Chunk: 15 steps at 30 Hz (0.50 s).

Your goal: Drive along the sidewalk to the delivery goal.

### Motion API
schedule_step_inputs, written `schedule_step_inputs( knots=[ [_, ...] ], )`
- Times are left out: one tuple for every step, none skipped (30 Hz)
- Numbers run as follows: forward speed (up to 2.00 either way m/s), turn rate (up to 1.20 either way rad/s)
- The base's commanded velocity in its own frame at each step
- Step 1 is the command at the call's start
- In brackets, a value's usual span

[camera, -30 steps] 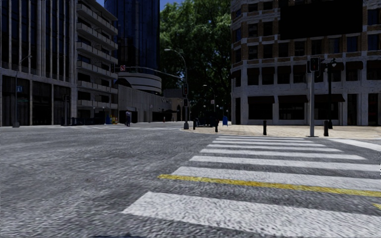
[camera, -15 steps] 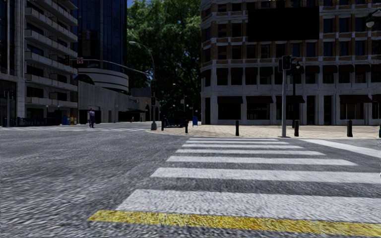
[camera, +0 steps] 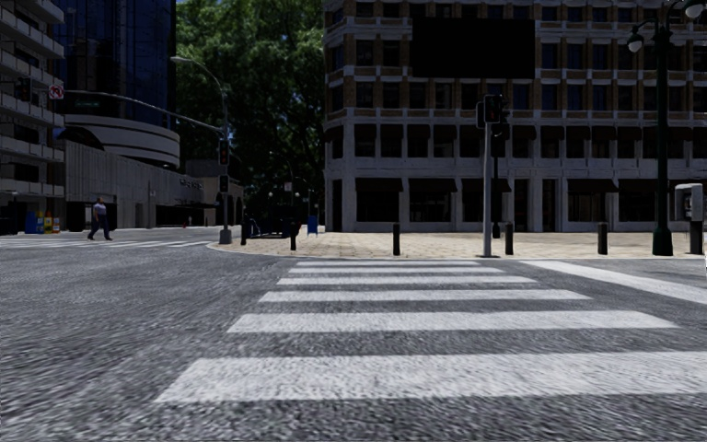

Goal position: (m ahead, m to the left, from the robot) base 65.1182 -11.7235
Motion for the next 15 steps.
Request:
schedule_step_inputs(
  knots=[
    [2.00, 0.00],
    [2.00, 0.00],
    [2.00, 0.00],
    [2.00, 0.00],
    [2.00, 0.00],
    [2.00, 0.00],
    [2.00, 0.00],
    [2.00, 0.00],
    [2.00, 0.00],
    [2.00, 0.00],
    [2.00, 0.00],
    [2.00, 0.00],
    [2.00, 0.00],
    [2.00, 0.00],
    [2.00, 0.00]
  ],
)
